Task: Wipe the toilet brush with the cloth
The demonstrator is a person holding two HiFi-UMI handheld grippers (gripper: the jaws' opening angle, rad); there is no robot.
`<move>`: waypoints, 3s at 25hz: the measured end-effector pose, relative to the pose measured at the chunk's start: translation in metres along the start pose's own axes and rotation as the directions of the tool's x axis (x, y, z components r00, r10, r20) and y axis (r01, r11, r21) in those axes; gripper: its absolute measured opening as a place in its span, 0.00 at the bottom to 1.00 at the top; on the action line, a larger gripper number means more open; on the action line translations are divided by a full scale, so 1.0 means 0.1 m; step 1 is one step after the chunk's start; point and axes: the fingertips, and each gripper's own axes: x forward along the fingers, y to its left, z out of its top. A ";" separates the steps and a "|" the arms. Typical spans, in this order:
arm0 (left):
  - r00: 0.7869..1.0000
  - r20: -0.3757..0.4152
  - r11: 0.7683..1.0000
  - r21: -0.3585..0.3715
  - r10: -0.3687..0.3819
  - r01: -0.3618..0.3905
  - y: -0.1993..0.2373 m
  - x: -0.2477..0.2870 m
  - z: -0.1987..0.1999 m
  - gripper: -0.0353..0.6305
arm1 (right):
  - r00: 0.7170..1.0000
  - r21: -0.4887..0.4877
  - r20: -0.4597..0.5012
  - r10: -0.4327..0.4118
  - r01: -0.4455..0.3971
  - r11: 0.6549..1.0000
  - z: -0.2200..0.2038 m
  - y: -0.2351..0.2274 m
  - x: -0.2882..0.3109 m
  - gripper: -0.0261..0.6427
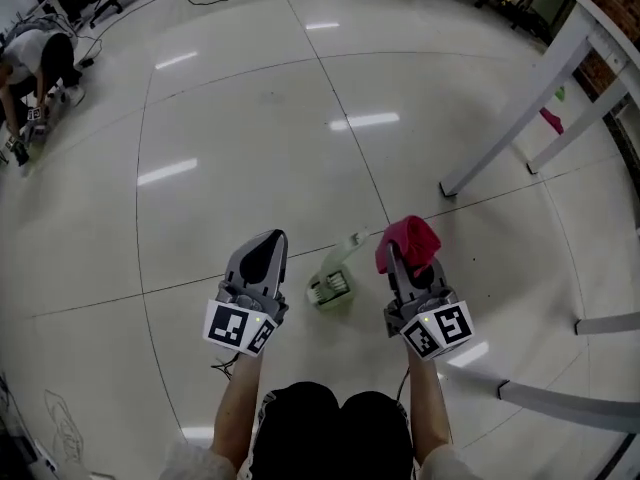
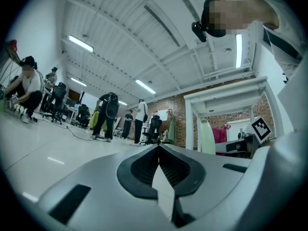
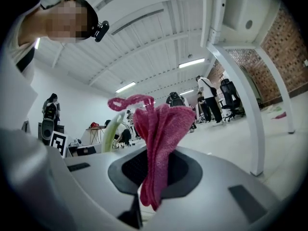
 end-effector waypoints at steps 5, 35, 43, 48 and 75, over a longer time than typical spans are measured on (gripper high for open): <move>0.997 -0.022 0.998 0.010 -0.068 0.068 -0.13 -0.09 -0.55 0.06 | 0.998 -0.009 -0.025 0.065 -0.065 0.998 -0.63 -0.06 0.06 0.08; 0.971 -0.138 0.977 -0.115 -0.195 0.180 -0.39 -0.60 -2.10 0.06 | 0.891 0.037 -0.225 0.394 -0.396 0.918 -2.39 -0.18 -0.11 0.08; 0.969 -0.137 0.974 -0.123 -0.206 0.189 -0.54 -0.65 -2.10 0.06 | 0.921 0.005 -0.242 0.306 -0.314 0.949 -2.47 -0.10 -0.55 0.08; 0.964 -0.143 0.972 -0.115 -0.222 0.207 -0.63 -0.69 -2.08 0.06 | 0.936 0.042 -0.230 0.267 -0.264 0.963 -2.52 0.03 -0.78 0.08; 0.966 -0.183 0.983 -0.031 -0.184 0.182 -0.53 -0.85 -2.13 0.06 | 0.986 -0.056 -0.148 0.079 -0.088 0.995 -2.69 0.83 -0.65 0.08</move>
